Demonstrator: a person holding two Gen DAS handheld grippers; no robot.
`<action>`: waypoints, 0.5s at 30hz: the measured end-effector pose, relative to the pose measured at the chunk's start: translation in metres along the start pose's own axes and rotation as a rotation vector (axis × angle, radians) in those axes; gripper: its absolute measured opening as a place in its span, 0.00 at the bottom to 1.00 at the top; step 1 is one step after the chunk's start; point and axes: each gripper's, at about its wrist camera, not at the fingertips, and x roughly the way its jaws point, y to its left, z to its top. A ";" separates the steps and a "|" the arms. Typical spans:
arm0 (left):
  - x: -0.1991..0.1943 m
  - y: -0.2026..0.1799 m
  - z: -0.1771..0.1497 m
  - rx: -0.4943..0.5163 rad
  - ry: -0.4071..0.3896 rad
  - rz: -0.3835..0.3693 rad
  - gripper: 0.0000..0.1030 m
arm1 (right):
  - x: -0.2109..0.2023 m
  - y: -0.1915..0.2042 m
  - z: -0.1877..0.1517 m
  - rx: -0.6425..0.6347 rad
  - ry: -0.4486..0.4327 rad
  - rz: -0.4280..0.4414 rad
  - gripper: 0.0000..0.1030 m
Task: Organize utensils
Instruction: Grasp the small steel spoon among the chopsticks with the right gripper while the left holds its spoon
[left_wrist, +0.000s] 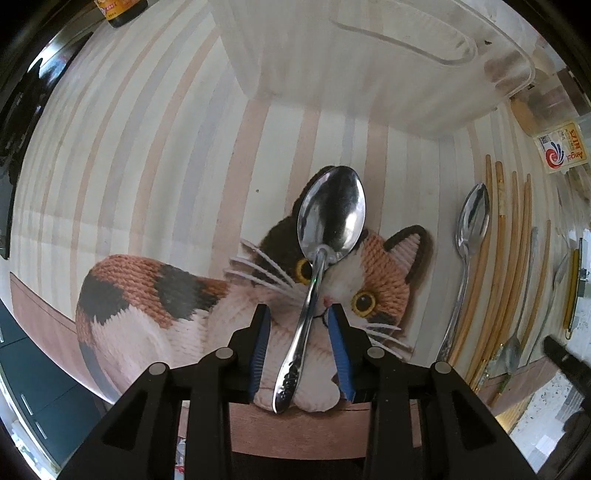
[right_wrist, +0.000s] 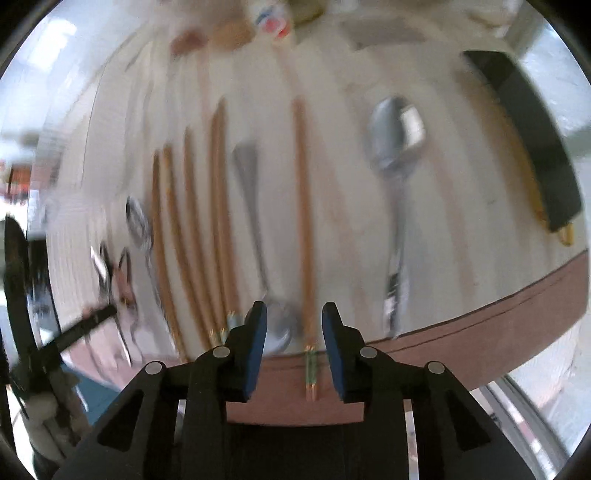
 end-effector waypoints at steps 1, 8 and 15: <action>-0.001 -0.019 0.005 -0.003 -0.004 0.008 0.29 | -0.009 -0.009 0.002 0.037 -0.052 -0.008 0.33; 0.000 -0.042 0.018 -0.005 -0.037 0.046 0.29 | -0.011 -0.057 0.022 0.148 -0.133 -0.055 0.34; -0.009 -0.042 0.026 -0.027 -0.076 0.097 0.29 | -0.003 -0.057 0.045 0.119 -0.189 -0.135 0.33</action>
